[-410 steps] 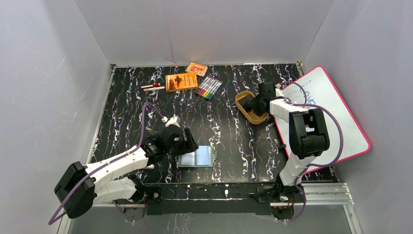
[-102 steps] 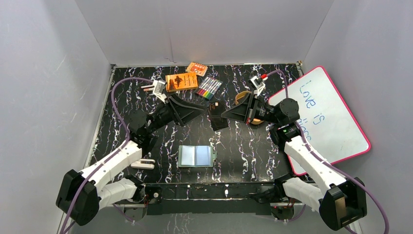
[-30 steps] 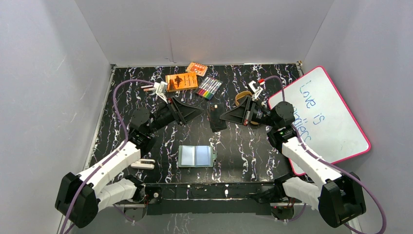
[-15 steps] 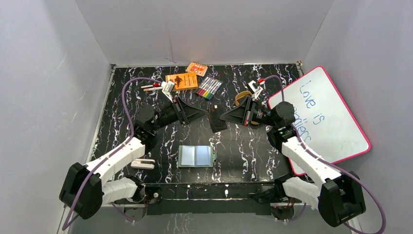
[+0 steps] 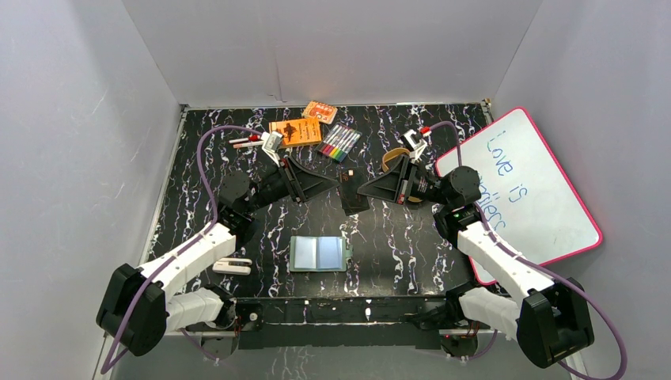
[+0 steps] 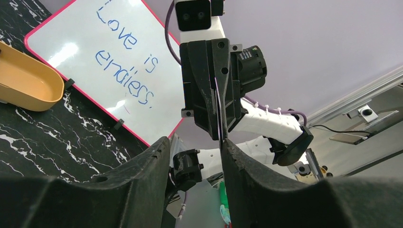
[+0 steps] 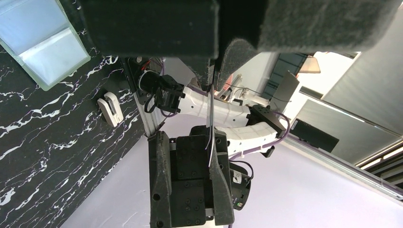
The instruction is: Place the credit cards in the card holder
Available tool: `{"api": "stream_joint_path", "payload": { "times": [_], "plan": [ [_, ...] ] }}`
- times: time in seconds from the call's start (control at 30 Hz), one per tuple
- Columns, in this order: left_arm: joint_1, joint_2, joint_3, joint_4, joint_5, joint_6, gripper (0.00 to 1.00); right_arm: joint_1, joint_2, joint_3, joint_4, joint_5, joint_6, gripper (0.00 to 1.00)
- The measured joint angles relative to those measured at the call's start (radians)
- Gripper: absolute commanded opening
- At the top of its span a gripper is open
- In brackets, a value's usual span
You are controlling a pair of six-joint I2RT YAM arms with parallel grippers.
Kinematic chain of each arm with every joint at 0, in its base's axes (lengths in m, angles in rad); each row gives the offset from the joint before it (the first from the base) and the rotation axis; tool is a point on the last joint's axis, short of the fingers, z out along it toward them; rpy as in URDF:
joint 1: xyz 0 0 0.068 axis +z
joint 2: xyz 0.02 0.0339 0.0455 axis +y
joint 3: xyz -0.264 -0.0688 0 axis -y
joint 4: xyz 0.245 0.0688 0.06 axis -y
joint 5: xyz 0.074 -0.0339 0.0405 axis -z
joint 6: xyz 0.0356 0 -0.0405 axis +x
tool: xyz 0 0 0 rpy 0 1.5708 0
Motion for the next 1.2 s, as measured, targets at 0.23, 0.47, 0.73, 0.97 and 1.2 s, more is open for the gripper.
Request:
{"api": "stream_joint_path", "payload": {
  "times": [0.23,0.47,0.73,0.97,1.2],
  "plan": [
    [0.000,0.000,-0.014,0.027,0.000,-0.012,0.48,0.003,0.000,0.000,0.012,-0.008,0.008,0.00],
    [0.000,0.000,-0.015,0.034,-0.002,-0.016,0.43,0.005,0.000,0.000,0.016,-0.008,0.014,0.00],
    [0.000,0.018,-0.016,0.047,0.002,-0.022,0.37,0.006,0.000,0.000,0.015,-0.008,0.014,0.00],
    [0.001,0.048,-0.006,0.066,0.027,-0.034,0.38,0.006,0.000,0.000,0.005,-0.005,0.007,0.00],
    [0.001,0.077,0.023,0.080,0.063,-0.050,0.38,0.015,0.008,0.000,0.000,0.008,-0.008,0.00]
  ]
}}
